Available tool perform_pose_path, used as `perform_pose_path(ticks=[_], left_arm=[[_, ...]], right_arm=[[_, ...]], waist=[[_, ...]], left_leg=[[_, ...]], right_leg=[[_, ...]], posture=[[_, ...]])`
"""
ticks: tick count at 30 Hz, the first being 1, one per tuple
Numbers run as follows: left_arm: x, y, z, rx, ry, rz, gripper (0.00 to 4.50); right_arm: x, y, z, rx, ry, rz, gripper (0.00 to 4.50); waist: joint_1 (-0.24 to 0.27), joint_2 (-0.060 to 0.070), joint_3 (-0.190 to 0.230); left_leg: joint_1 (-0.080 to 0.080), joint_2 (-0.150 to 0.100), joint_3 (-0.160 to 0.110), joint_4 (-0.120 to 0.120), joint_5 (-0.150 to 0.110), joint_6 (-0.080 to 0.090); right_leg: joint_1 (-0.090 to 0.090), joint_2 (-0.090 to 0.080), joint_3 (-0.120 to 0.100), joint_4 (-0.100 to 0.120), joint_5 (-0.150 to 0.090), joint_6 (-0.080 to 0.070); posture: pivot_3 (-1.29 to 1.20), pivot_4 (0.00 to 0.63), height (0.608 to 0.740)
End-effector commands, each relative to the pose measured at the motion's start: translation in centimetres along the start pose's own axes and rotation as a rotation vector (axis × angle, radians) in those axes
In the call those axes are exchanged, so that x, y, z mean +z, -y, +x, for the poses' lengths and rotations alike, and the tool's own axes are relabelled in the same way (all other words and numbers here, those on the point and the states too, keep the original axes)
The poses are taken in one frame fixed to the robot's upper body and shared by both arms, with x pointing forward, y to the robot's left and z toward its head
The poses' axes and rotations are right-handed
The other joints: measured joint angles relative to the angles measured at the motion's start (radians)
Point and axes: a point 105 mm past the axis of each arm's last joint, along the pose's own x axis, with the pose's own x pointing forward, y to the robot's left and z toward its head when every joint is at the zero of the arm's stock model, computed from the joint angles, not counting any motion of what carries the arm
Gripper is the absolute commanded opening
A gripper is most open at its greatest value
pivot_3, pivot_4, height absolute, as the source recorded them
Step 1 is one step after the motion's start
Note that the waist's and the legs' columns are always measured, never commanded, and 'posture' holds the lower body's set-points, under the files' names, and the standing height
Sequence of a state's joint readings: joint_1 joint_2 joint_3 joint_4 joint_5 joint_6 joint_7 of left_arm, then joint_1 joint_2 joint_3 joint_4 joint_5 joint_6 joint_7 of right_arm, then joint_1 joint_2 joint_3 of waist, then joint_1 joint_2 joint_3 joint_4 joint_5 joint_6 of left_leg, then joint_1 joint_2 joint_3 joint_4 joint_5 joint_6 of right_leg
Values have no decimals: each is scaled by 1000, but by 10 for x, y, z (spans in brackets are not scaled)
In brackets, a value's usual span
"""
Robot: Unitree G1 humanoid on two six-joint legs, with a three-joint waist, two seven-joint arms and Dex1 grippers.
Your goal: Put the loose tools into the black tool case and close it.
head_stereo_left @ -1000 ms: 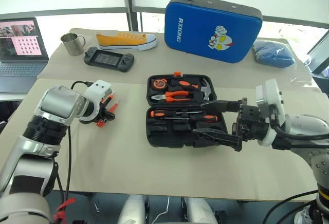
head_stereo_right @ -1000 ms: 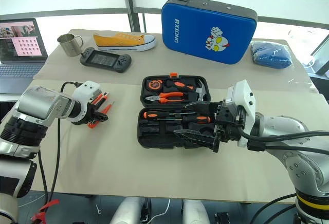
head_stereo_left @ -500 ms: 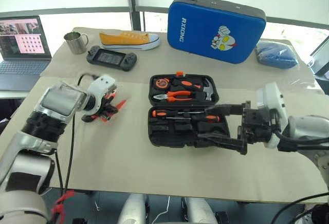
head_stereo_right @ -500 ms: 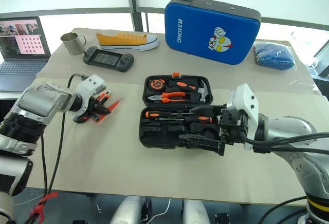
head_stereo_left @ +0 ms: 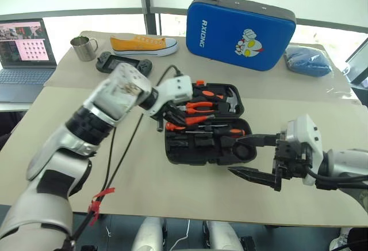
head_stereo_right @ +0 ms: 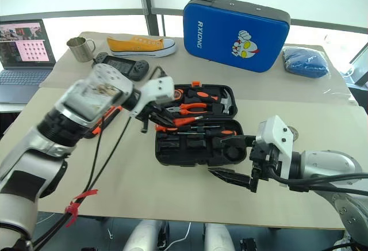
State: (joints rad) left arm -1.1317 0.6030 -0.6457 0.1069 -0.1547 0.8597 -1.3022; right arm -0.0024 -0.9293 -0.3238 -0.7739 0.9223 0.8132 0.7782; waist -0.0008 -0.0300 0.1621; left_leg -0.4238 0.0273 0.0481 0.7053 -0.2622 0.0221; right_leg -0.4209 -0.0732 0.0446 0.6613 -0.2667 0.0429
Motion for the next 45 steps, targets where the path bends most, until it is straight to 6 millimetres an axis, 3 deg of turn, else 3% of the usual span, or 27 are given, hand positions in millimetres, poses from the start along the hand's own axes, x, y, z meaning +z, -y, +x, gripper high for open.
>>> perform_pose_path(ticks=[1,20,31,43,45], left_arm=[[3,3,12,-10,-57,24,425],[-24,7,33,-46,-147,-4,425],[-22,-2,38,-24,-135,59,425],[-26,-1,38,-57,-146,-35,425],[-26,-2,36,-57,-146,-41,1427]], right_arm=[[10,-4,-3,-39,41,-55,4500],[14,-5,0,-88,76,-67,4500],[18,-2,1,-87,90,-67,4500],[17,-2,3,-91,94,-61,4500],[17,-1,3,-93,95,-59,4500]], waist=[[0,0,0],[2,0,0],[9,0,0],[3,0,0],[0,0,0]], left_leg=[[0,0,0,0,0,0],[1,0,0,0,0,0],[2,-1,0,1,0,0],[1,0,0,1,0,0],[1,0,0,1,0,1]], right_leg=[[0,0,0,0,0,0],[1,-1,0,0,0,0],[3,-1,0,0,0,0],[2,0,0,1,0,0],[2,0,0,1,0,0]], posture=[[0,150,740],[0,150,740],[0,150,740],[0,150,740],[0,150,740]])
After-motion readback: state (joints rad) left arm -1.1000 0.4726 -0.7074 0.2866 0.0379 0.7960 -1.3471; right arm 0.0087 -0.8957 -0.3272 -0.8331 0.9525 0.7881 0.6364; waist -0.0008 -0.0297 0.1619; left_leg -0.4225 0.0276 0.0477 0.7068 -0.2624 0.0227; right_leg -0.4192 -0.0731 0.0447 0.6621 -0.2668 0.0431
